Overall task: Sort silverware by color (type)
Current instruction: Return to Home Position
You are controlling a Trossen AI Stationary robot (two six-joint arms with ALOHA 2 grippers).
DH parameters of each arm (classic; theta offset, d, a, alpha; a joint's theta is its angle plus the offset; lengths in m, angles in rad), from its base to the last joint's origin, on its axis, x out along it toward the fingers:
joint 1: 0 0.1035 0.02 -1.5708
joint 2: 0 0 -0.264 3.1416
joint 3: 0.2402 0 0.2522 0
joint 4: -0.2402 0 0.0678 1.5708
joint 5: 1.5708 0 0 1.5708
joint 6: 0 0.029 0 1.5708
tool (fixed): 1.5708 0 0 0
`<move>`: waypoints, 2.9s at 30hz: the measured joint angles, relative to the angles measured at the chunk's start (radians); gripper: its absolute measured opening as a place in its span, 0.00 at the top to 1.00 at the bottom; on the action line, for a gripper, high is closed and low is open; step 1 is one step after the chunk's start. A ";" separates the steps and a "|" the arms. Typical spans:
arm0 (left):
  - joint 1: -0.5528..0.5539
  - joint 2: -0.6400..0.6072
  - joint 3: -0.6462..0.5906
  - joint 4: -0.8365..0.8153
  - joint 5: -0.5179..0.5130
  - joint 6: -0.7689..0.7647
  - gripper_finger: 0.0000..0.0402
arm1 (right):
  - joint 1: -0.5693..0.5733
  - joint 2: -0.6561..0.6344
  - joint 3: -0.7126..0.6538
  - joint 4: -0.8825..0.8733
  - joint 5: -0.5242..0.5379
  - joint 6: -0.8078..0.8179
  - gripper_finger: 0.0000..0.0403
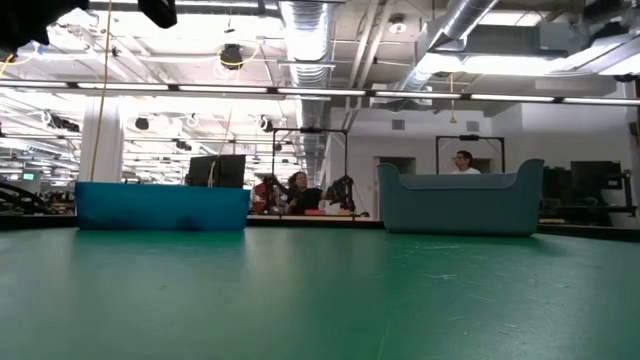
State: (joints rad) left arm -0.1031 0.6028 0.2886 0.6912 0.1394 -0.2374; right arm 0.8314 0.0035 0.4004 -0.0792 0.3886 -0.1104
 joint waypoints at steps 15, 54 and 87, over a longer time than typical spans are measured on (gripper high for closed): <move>-0.059 0.135 0.001 -0.024 -0.089 0.014 0.77 | -0.073 0.001 -0.290 0.191 0.109 0.094 0.70; -0.102 -0.593 -0.278 -0.395 -0.358 -0.060 0.77 | -0.246 0.000 -0.333 0.185 0.083 0.103 0.70; -0.101 -0.598 -0.281 -0.614 -0.546 -0.074 0.77 | -0.494 0.017 -0.394 0.159 0.032 0.136 0.69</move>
State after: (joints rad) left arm -0.2043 0.0047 0.0077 0.0770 -0.4063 -0.3113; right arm 0.3374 0.0204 0.0067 0.0795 0.4208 0.0259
